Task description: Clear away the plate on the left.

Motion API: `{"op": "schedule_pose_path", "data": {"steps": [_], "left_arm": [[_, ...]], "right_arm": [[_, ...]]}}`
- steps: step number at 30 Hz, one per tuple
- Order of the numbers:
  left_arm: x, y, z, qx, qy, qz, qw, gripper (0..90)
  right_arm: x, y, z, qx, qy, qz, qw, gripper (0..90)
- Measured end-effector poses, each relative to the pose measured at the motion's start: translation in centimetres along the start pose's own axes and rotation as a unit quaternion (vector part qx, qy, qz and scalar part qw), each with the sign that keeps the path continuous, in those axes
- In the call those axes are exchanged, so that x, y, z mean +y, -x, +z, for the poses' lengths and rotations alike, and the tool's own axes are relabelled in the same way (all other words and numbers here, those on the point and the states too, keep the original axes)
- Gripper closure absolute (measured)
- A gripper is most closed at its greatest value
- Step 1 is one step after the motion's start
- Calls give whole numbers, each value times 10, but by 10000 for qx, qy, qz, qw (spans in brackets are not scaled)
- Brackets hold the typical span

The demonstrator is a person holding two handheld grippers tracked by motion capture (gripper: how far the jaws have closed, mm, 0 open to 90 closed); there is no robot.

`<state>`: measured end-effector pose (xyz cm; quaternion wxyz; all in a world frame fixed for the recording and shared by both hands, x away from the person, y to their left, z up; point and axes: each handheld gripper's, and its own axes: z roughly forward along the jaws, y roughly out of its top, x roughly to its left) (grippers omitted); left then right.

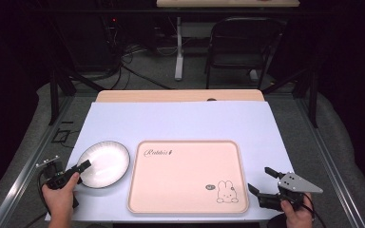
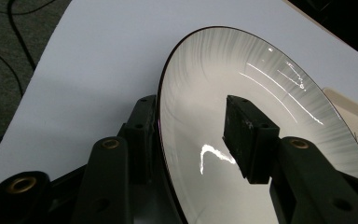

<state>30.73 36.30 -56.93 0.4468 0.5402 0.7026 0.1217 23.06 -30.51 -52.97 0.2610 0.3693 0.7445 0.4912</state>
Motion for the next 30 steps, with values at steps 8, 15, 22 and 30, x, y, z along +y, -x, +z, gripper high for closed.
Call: {"op": "schedule_pose_path", "data": {"steps": [8,15,22,30], "left_arm": [[-1,-3,2,-40,8,-180,9998,601],[-3,-7,2,-94,55,-384,9992,654],[-3,-10,3,-107,90,-506,9986,711],[-3,-15,3,-214,91,-815,9964,789]], "right_arm": [[0,0,0,8,0,-5,10000,148],[0,0,0,26,-17,-11,10000,148],[0,0,1,34,-23,-6,10000,148],[0,0,1,32,-37,9,10000,148]]}}
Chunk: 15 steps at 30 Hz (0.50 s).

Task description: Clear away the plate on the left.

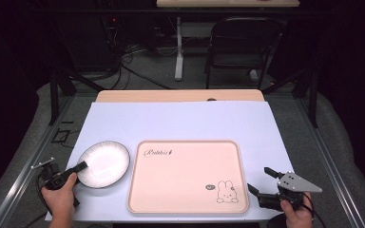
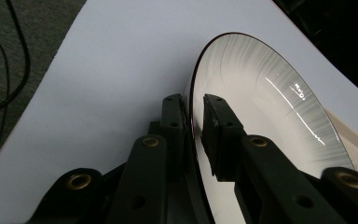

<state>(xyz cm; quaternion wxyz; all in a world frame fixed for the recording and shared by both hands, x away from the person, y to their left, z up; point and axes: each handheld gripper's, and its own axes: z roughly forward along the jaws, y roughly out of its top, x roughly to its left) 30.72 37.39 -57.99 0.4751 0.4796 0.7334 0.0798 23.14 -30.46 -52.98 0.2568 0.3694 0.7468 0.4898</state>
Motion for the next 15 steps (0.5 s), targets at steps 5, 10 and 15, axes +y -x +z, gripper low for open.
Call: {"op": "schedule_pose_path", "data": {"steps": [5,10,15], "left_arm": [[1,-1,0,-55,-1,-80,10000,796],[2,-8,-1,-274,-47,-312,9991,821],[3,-14,-1,-501,-89,-558,9971,837]], "right_arm": [[0,0,0,7,-8,-1,10000,148],[0,0,0,14,-12,-5,10000,148],[0,0,1,16,-18,-7,10000,148]]}}
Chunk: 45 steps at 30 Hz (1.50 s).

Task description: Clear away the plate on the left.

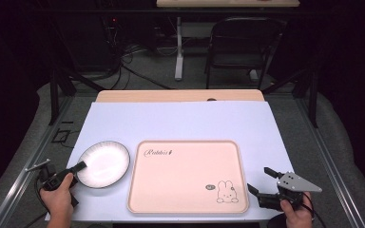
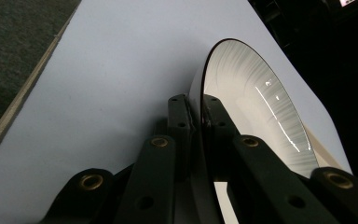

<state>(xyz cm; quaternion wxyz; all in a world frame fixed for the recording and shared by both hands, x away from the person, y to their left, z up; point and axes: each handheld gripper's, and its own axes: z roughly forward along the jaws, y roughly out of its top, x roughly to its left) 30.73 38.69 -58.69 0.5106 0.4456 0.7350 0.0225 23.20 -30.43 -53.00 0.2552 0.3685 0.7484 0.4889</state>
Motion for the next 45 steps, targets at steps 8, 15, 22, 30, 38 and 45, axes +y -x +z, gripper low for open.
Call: {"op": "schedule_pose_path", "data": {"steps": [8,15,22,30,38,45], "left_arm": [[1,0,0,-15,-24,-86,10000,840],[0,1,0,31,5,-157,9999,841],[2,11,-4,146,78,26,9999,840],[4,28,-10,319,233,456,9982,836],[12,45,-15,527,316,940,9937,828],[20,59,-15,621,354,1132,9910,826]], "right_arm": [[0,0,0,-1,-10,-12,10000,148],[0,0,0,-4,0,-2,10000,148],[0,0,0,-7,-3,-8,10000,148],[0,0,0,-5,-1,-12,10000,148],[0,0,0,-13,-7,-1,10000,148],[0,0,0,-26,2,4,10000,148]]}}
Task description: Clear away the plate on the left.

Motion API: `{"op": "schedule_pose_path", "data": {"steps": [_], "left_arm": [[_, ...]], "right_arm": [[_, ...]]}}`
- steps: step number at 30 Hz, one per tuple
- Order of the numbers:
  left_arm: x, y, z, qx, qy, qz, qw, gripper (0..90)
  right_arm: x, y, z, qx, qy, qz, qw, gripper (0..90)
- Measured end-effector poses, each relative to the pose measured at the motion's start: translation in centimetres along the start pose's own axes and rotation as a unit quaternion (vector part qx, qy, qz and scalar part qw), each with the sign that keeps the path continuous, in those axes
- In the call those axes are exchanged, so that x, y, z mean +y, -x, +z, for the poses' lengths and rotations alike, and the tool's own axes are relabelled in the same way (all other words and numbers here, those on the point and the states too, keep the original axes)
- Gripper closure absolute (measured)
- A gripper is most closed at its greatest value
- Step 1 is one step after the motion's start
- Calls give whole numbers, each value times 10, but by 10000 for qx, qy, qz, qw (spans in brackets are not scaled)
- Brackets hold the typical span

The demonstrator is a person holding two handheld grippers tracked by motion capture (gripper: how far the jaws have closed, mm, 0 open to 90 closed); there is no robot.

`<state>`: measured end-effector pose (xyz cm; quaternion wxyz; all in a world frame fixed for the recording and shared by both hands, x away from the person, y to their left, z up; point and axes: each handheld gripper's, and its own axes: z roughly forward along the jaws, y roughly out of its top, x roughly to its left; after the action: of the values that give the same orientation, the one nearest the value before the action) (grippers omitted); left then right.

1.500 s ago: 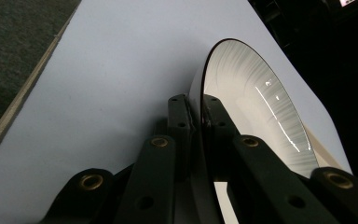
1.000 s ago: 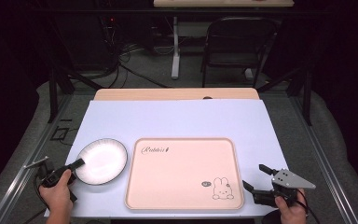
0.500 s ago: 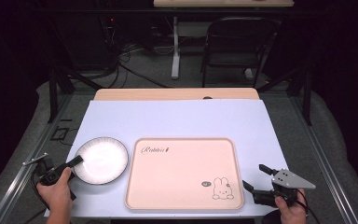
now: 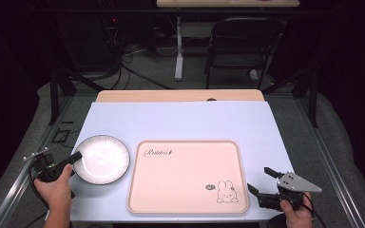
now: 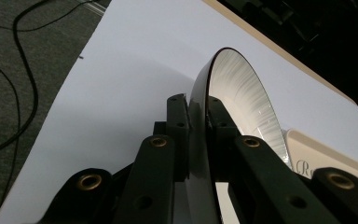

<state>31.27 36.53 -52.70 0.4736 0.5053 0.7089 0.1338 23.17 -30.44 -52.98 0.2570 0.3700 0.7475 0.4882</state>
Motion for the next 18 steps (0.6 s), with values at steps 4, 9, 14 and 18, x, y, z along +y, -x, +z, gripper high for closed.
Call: {"op": "schedule_pose_path", "data": {"steps": [4,9,14,18], "left_arm": [[4,5,0,-35,11,44,10000,825],[14,18,-3,-77,13,185,9998,822],[22,32,-3,-173,19,283,9994,821],[26,43,-1,-264,-12,408,9988,821]], "right_arm": [[0,0,0,2,2,-4,10000,148],[0,0,0,-1,12,1,10000,148],[0,0,0,3,7,3,10000,148],[0,0,0,1,8,-2,10000,148]]}}
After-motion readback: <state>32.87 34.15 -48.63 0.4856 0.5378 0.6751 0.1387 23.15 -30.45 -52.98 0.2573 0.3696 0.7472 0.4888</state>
